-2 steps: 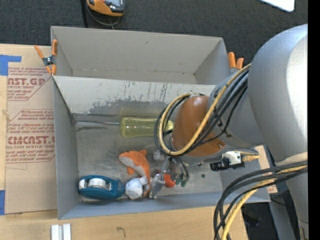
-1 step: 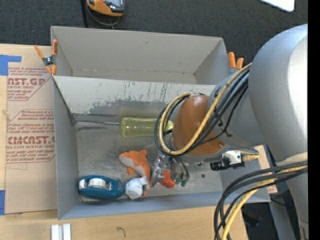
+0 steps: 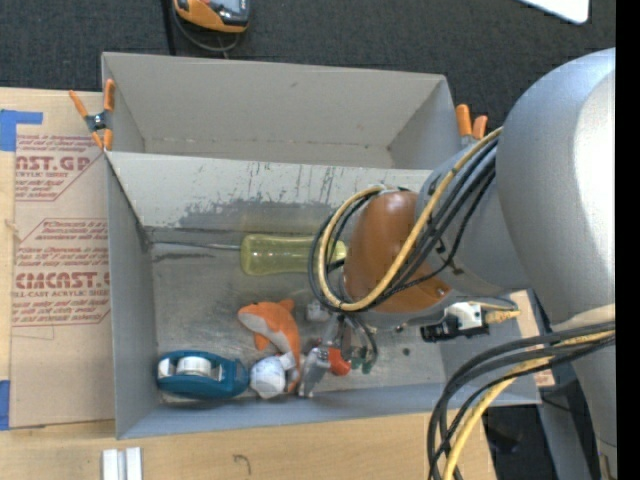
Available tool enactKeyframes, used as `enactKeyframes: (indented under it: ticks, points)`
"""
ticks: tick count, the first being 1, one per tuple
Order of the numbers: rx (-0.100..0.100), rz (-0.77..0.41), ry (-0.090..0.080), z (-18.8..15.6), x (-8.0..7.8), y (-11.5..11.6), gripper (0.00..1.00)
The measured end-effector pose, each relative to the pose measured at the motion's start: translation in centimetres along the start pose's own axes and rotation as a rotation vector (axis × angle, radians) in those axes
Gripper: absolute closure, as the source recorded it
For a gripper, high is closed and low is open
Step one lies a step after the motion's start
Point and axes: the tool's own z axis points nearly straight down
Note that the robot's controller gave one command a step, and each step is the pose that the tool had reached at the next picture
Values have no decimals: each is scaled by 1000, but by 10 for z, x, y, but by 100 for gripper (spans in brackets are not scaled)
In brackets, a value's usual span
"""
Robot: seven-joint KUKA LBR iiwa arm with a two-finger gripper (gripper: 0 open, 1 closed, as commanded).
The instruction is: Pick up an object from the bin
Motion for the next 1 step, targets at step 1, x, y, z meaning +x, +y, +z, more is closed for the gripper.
enactKeyframes:
  ticks: [1]
  points:
    - [0, 0, 1, 0, 0, 0, 0]
